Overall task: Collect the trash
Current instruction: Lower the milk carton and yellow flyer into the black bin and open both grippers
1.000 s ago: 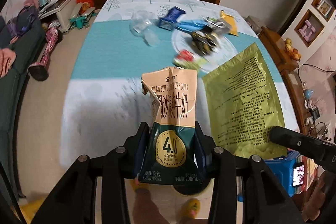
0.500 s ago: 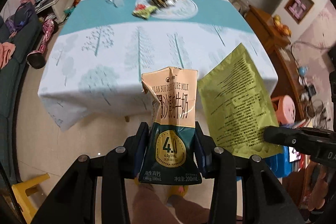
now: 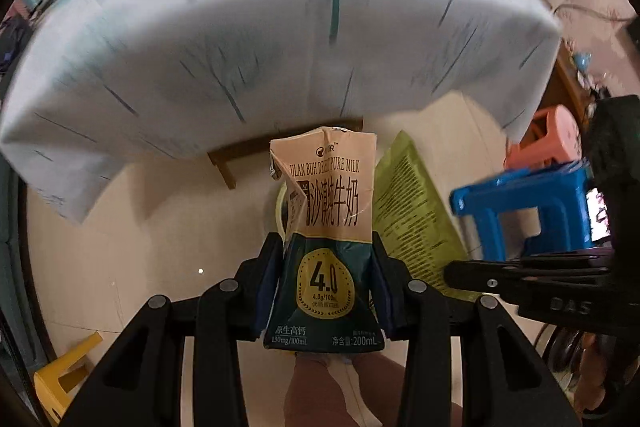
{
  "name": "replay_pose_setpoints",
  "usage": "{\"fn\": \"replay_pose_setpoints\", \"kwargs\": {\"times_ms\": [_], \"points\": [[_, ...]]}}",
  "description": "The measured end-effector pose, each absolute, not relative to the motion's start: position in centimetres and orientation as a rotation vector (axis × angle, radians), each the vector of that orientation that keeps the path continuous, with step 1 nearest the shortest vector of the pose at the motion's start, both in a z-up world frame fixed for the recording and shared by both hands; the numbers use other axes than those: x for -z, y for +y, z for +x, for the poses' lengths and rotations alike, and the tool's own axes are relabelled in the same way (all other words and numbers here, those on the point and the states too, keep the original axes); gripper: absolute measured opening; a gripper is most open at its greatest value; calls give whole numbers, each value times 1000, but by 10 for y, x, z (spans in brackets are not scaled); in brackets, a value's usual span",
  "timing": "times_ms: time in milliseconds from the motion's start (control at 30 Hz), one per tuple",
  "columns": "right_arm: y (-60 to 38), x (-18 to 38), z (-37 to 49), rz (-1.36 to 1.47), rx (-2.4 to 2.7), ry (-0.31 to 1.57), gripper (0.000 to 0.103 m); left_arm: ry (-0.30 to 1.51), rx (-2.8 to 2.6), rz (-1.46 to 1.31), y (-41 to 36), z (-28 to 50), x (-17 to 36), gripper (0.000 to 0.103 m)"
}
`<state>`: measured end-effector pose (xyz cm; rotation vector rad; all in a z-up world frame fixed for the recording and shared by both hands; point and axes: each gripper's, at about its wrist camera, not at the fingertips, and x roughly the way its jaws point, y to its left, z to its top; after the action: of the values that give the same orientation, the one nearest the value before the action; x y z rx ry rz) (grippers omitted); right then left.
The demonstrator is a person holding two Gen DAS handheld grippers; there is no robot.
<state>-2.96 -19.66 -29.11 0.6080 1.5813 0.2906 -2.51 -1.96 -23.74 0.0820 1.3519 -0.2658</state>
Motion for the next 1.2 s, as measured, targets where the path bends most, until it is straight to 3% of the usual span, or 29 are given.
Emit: {"fn": "replay_pose_setpoints", "kwargs": {"times_ms": [400, 733, 833, 900, 1000, 1200], "points": [[-200, 472, -16, 673, -57, 1786, 1, 1441, 308, 116, -31, 2, 386, 40], [-207, 539, -3, 612, 27, 1834, 1, 1462, 343, 149, -49, 21, 464, 41], [-208, 549, -4, 605, 49, 1838, 17, 1465, 345, 162, -55, 20, 474, 41], [-209, 551, -4, 584, 59, 1828, 44, 1466, 343, 163, -57, 21, 479, 42], [-209, 551, -4, 565, 48, 1800, 48, 1475, 337, 161, -58, 22, 485, 56], [-211, 543, -8, 560, 28, 1746, 48, 1424, 306, 151, -54, 29, 481, 72]]}}
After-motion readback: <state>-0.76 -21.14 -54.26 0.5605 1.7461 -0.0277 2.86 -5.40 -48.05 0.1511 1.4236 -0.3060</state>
